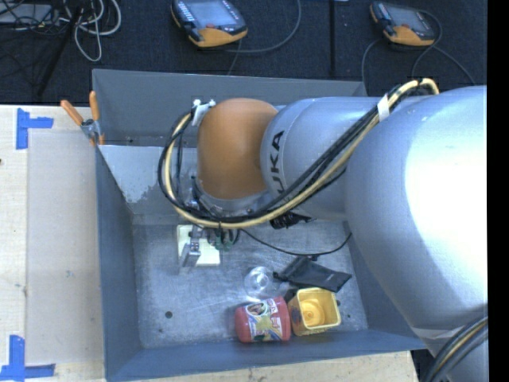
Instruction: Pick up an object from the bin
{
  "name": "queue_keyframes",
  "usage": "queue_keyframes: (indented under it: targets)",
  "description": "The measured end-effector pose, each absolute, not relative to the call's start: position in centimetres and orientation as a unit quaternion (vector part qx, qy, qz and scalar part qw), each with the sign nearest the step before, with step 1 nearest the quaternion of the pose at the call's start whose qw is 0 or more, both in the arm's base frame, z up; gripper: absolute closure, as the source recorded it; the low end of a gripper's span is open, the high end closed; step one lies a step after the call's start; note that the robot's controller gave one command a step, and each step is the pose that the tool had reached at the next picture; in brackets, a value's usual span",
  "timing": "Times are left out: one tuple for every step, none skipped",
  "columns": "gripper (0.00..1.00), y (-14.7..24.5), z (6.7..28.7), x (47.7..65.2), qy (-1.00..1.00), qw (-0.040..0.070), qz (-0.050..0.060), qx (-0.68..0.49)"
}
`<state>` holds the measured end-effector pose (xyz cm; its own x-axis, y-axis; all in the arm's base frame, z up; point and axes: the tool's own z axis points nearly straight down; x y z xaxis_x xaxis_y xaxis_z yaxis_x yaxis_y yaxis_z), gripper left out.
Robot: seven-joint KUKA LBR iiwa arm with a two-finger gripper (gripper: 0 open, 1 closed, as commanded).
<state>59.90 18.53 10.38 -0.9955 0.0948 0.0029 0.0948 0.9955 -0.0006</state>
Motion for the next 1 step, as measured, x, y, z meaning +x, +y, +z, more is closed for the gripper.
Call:
queue_keyframes:
  targets:
    - [0.00, 18.50, 10.45, 59.96, -0.999, 0.001, 0.000, -0.048]
